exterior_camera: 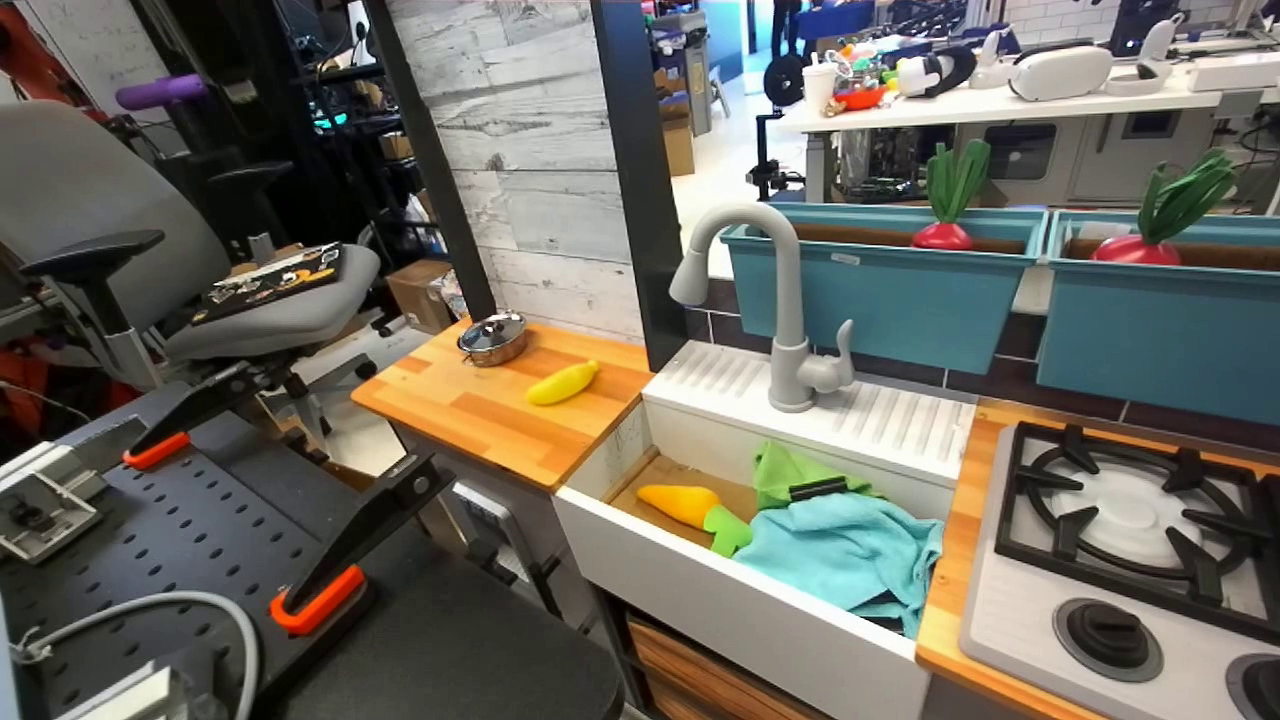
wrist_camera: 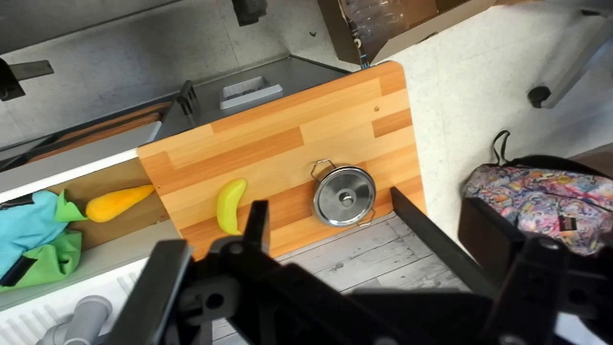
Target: Move the banana plush toy
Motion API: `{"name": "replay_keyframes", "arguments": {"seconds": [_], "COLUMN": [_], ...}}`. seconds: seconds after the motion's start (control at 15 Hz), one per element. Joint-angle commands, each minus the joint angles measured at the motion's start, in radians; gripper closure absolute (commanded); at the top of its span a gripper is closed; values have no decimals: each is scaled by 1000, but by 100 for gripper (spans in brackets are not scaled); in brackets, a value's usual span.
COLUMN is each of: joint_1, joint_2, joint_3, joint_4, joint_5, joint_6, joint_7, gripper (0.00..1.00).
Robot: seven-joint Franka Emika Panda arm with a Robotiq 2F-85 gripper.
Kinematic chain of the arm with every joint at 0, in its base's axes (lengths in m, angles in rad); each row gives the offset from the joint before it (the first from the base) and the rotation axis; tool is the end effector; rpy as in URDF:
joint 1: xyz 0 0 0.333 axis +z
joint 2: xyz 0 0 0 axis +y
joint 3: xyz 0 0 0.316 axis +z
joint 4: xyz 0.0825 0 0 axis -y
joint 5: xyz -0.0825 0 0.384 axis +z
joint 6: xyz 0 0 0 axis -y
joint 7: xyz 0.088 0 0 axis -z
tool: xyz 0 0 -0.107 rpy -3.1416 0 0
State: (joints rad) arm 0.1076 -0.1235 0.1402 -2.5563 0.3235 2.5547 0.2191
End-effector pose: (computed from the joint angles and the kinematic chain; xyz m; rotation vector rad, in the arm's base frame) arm 0.4427 0.1067 0.3225 -2.9191 0.3379 -0.1139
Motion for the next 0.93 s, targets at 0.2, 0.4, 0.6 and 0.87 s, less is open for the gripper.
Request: {"name": "replay_keyframes", "arguments": {"seconds": [0.2,0.4,0.6,0.87], "joint_1": [-32,-38,-57,-72], "joint_2": [298,444,593,755], "joint_3": [-53,-57,-50,-59], "joint_4": [120,177,265,400], "joint_5": [10,-5,1,-9], "joint_6": [172,278,332,324], "joint_7": [-66,-45,-47,-25], "gripper": [0,0,0,0]}}
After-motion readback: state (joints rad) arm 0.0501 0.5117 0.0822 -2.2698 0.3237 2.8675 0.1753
